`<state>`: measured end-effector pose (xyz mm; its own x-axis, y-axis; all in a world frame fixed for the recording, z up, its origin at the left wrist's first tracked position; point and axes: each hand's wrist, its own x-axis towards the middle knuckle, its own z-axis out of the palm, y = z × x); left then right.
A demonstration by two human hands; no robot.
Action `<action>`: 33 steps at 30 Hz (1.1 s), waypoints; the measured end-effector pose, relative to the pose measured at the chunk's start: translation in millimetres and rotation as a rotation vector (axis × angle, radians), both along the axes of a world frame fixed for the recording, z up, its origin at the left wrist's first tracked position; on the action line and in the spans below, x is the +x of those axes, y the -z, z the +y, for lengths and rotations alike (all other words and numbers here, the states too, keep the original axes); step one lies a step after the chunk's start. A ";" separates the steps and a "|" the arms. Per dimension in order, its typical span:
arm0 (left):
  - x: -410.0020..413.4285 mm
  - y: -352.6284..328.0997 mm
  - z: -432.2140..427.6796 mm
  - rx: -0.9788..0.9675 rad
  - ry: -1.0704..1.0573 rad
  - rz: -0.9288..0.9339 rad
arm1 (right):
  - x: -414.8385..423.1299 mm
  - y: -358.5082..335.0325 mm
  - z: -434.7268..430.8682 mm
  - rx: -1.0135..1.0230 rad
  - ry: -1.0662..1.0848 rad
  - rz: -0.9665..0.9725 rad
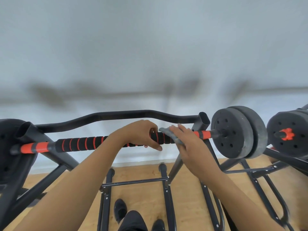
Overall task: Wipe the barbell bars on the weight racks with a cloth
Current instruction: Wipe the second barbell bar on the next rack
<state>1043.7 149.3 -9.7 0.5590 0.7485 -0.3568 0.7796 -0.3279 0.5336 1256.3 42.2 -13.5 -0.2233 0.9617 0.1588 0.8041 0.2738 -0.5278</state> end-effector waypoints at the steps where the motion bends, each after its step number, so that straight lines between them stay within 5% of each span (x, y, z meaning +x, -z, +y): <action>1: -1.3 -0.2 -7.0 0.165 -0.007 0.048 | 1.5 -11.3 5.4 -0.011 0.069 0.097; 4: 0.4 9.4 -29.2 0.491 0.014 0.194 | 5.1 -35.6 23.8 0.013 0.166 0.185; 9: 10.6 33.6 -43.9 0.766 -0.071 0.321 | -9.7 -21.6 42.5 0.149 0.010 -0.142; 15: 13.9 33.2 -26.8 0.588 -0.094 0.336 | -16.6 36.6 34.5 0.119 -0.040 -0.298; 27: 10.8 25.5 -6.7 0.257 -0.040 0.276 | -4.1 19.5 -25.6 0.130 -0.159 -0.401; 30: 8.6 23.0 -11.1 0.349 -0.023 0.240 | 7.7 12.7 -34.0 0.112 -0.095 -0.212; 33: 7.1 27.1 -30.4 0.695 -0.070 0.210 | 12.4 -13.5 -23.9 0.067 0.004 -0.031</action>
<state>1050.8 118.9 -36.8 0.4735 0.8726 0.1194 0.8741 -0.4822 0.0576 1268.7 18.2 0.0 -0.2253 0.9500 0.2160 0.8206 0.3046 -0.4836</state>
